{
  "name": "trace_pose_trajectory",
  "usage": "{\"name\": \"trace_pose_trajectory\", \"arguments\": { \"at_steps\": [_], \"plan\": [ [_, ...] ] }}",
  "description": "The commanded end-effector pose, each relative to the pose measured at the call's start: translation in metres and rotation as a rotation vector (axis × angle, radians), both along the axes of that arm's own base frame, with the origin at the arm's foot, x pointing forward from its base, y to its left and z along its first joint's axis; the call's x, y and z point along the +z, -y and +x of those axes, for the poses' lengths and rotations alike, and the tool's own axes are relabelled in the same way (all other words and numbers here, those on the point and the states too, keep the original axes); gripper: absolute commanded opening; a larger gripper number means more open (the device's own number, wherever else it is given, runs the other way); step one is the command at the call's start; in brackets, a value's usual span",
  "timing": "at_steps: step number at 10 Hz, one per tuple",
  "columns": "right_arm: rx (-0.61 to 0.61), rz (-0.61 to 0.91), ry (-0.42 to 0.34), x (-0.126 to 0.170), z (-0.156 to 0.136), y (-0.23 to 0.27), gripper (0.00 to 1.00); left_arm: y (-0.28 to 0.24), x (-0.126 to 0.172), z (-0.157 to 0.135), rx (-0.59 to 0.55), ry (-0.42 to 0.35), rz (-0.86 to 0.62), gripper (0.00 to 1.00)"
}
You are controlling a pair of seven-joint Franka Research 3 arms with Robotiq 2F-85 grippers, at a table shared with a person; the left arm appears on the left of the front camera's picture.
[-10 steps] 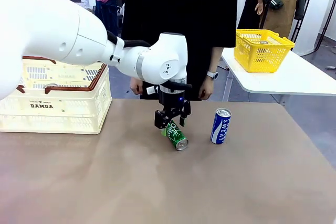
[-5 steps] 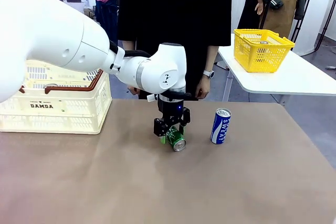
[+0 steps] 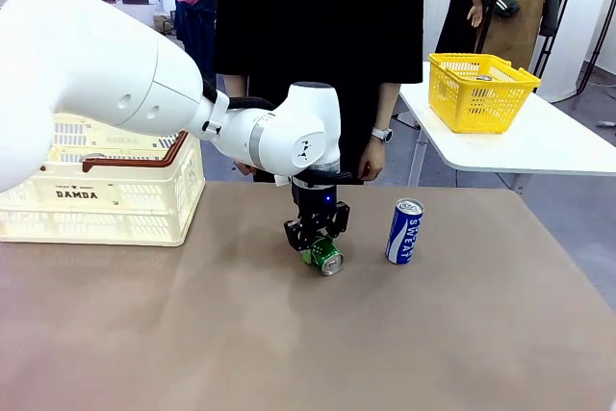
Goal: Place the drinks into the Shopping basket.
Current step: Pick up one drink and place it into the Shopping basket.
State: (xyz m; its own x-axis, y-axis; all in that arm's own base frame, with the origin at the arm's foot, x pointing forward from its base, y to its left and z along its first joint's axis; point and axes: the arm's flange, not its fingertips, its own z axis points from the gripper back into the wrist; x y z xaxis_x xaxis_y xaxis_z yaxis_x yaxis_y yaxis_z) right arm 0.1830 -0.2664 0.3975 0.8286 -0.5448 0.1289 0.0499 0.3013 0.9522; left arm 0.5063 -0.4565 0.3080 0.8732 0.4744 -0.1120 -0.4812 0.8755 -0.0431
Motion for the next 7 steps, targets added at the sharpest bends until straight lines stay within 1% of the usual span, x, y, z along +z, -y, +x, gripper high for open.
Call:
{"name": "trace_pose_trajectory", "arguments": {
  "at_steps": [1,3,4,5,6,7],
  "plan": [
    [-0.001,0.002,0.034,0.002,0.002,0.0,1.0,-0.009,-0.009,0.003,-0.019,0.012,-0.011,0.0],
    [-0.001,0.002,0.034,0.002,0.002,0.0,1.0,-0.017,0.003,0.002,-0.016,0.033,-0.03,0.0],
    [-0.001,0.002,0.034,0.002,0.002,0.0,1.0,-0.028,0.034,0.0,-0.052,0.066,-0.039,0.0],
    [-0.001,0.002,0.034,0.002,0.002,0.0,1.0,-0.041,0.083,-0.005,-0.121,0.06,-0.061,0.0],
    [-0.001,0.002,0.034,0.002,0.002,0.0,1.0,-0.055,0.136,-0.017,-0.218,0.009,-0.062,0.0],
    [-0.001,0.002,0.034,0.002,0.002,0.0,1.0,-0.068,0.181,-0.034,-0.385,-0.103,-0.116,0.0]
  ]
}}
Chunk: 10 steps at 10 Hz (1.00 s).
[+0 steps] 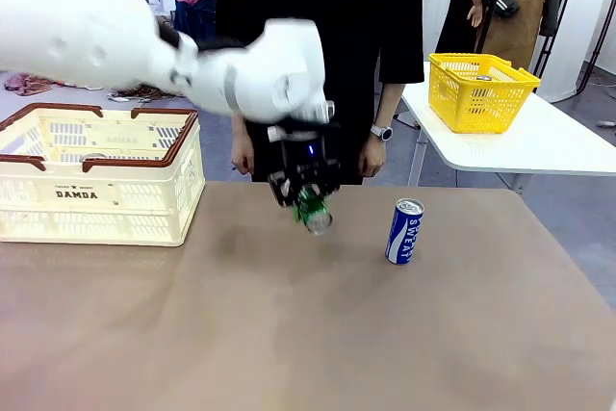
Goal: Place the drinks into the Shopping basket.
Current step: Pick up one drink and place it into the Shopping basket.
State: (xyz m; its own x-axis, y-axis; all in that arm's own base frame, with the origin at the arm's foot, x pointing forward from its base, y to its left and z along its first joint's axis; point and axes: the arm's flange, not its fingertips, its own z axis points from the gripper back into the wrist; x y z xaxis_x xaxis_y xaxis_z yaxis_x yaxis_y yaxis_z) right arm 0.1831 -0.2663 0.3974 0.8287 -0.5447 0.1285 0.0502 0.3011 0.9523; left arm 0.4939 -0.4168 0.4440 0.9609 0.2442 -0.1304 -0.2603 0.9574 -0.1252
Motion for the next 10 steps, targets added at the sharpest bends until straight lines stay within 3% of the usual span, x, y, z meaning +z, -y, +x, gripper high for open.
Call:
{"name": "trace_pose_trajectory", "arguments": {
  "at_steps": [1,2,3,4,6,7,10],
  "plan": [
    [-0.001,0.002,0.034,0.002,0.002,0.0,1.0,-0.038,0.074,-0.043,-0.38,-0.257,-0.05,0.0],
    [-0.001,0.002,0.034,0.002,0.002,0.0,1.0,-0.044,0.084,-0.065,-0.546,-0.256,0.004,0.0],
    [-0.001,0.002,0.034,0.002,0.002,0.0,1.0,-0.049,0.087,-0.093,-0.751,-0.189,0.101,0.0],
    [-0.001,0.002,0.034,0.002,0.002,0.0,1.0,-0.054,0.087,-0.126,-0.831,-0.107,0.14,0.0],
    [-0.001,0.002,0.034,0.002,0.002,0.0,1.0,-0.075,0.081,-0.184,-0.741,0.145,0.194,0.0],
    [-0.001,0.002,0.034,0.002,0.002,0.0,1.0,-0.046,0.099,-0.133,-0.758,-0.183,0.135,0.0],
    [-0.001,0.002,0.034,0.002,0.002,0.0,1.0,-0.046,0.099,-0.133,-0.758,-0.183,0.135,0.0]
  ]
}}
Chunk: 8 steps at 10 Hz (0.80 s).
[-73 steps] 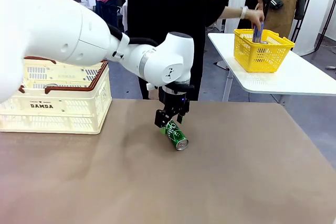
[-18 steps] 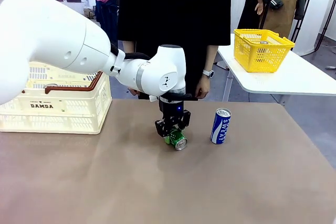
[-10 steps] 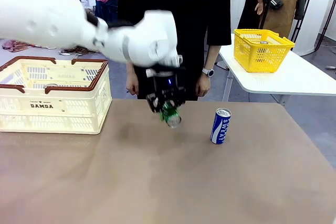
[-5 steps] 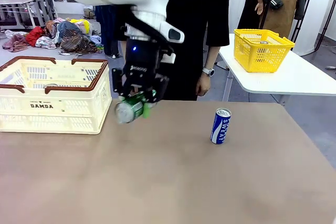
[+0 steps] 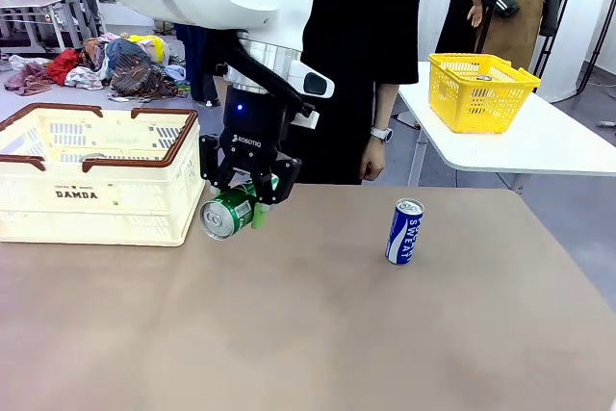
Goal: Place the drinks into the Shopping basket.
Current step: Pick up one drink and place it into the Shopping basket.
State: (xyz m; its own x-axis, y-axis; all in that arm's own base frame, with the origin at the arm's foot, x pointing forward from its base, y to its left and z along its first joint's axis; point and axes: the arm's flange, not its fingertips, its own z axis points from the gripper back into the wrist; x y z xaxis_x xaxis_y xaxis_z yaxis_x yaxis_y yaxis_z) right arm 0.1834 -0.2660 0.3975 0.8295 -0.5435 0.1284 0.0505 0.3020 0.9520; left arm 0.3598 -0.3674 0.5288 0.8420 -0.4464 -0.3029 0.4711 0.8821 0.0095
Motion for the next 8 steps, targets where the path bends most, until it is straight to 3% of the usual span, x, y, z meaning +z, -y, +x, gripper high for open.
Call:
{"name": "trace_pose_trajectory", "arguments": {
  "at_steps": [1,2,3,5,6,7,8],
  "plan": [
    [-0.002,0.003,0.035,0.002,0.001,0.001,1.0,0.003,0.014,0.001,0.008,-0.025,-0.013,0.0],
    [-0.002,0.003,0.035,0.002,0.001,0.001,1.0,0.0,0.0,0.0,0.0,0.0,0.0,0.0],
    [-0.002,0.003,0.035,0.002,0.001,0.001,1.0,-0.023,0.015,0.022,0.053,0.059,-0.004,0.0],
    [-0.002,0.003,0.035,0.002,0.001,0.001,1.0,-0.1,0.057,0.057,0.032,0.221,-0.145,0.0],
    [-0.002,0.003,0.035,0.002,0.001,0.001,1.0,-0.14,0.066,0.07,-0.011,0.246,-0.199,0.0],
    [-0.002,0.003,0.035,0.002,0.001,0.001,1.0,-0.179,0.07,0.084,0.043,0.283,-0.197,0.0],
    [-0.002,0.003,0.035,0.002,0.001,0.001,1.0,-0.213,0.067,0.096,0.202,0.266,-0.218,0.0]
  ]
}}
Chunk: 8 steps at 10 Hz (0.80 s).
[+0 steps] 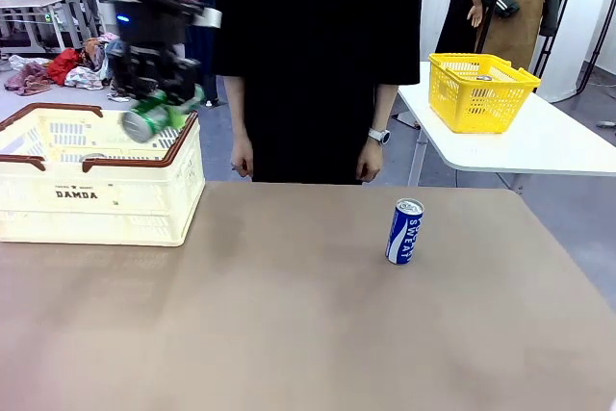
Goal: Place the drinks into the Shopping basket.
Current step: Pick up one drink and place it into the Shopping basket.
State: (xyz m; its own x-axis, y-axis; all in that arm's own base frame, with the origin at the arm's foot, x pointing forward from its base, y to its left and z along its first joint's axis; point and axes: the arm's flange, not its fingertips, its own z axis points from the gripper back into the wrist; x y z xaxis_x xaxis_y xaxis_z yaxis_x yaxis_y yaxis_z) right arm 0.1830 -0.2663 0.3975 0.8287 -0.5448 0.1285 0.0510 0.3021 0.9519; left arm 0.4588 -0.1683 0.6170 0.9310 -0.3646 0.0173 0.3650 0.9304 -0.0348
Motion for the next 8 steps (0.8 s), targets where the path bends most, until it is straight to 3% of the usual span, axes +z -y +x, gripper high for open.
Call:
{"name": "trace_pose_trajectory", "arguments": {
  "at_steps": [1,2,3,5,6,8],
  "plan": [
    [-0.001,0.003,0.035,0.002,0.002,0.0,1.0,-0.042,-0.024,0.015,0.191,-0.022,-0.114,0.0],
    [-0.001,0.003,0.035,0.002,0.002,0.0,1.0,-0.058,-0.028,0.035,0.298,0.015,-0.096,0.0],
    [-0.001,0.003,0.035,0.002,0.002,0.0,1.0,-0.07,-0.038,0.062,0.27,0.004,-0.154,0.0],
    [-0.001,0.003,0.035,0.002,0.002,0.0,1.0,-0.091,-0.071,0.11,0.301,-0.036,-0.118,0.0],
    [-0.001,0.003,0.035,0.002,0.002,0.0,1.0,-0.096,-0.078,0.117,0.306,-0.066,-0.146,0.0],
    [-0.001,0.003,0.035,0.002,0.002,0.0,1.0,-0.101,-0.077,0.121,0.35,-0.009,-0.125,0.0]
  ]
}}
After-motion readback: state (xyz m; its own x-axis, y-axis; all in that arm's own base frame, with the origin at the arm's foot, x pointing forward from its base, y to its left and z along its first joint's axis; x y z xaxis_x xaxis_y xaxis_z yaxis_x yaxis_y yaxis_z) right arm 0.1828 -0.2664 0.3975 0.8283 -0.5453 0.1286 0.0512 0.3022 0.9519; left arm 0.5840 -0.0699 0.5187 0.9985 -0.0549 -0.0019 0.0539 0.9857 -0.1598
